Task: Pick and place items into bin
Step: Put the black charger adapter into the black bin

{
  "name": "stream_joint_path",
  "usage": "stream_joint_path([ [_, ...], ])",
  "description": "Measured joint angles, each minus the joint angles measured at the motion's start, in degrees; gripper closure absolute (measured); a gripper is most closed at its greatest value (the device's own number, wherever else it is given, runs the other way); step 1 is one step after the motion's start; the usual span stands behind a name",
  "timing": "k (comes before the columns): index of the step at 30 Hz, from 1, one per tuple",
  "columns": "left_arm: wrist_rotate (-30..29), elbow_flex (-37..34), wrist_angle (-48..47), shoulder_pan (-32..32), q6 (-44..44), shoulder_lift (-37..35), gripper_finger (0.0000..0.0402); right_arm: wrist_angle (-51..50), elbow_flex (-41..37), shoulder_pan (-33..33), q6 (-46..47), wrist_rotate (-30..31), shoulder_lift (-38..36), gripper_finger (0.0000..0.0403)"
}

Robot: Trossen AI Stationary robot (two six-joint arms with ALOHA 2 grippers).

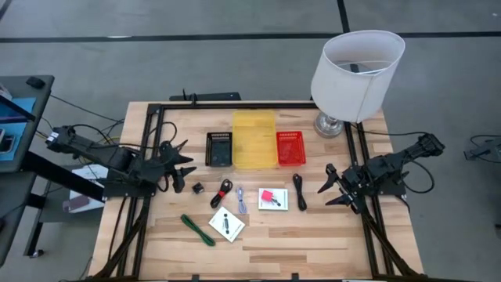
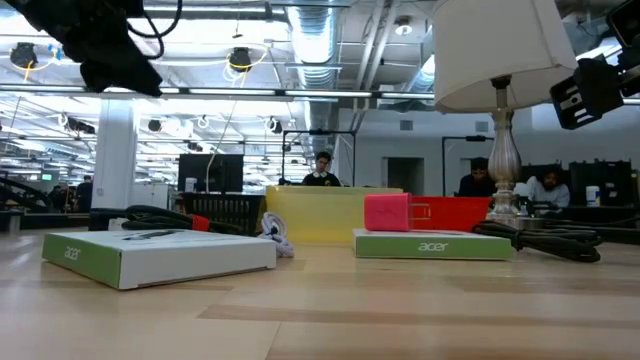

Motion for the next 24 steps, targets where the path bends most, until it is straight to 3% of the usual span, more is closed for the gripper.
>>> stream_joint_path([
  [5,-0.4,0.1,-3.5,0.0,-3.8,1.8,0.0233,0.0,0.0,0.0,0.0,0.0,0.0,0.0184],
  [10,0.2,0.1,-5.3,0.0,-5.7,5.5,0.0199,0.0,0.0,0.0,0.0,0.0,0.0,0.0184],
  [17,6.2,0.1,-7.4,0.0,-5.9,12.5,0.015,0.0,0.0,0.0,0.0,0.0,0.0,0.0184],
  [24,10.1,0.1,-7.8,0.0,-6.0,17.4,0.0141,0.0,0.0,0.0,0.0,0.0,0.0,0.0184],
])
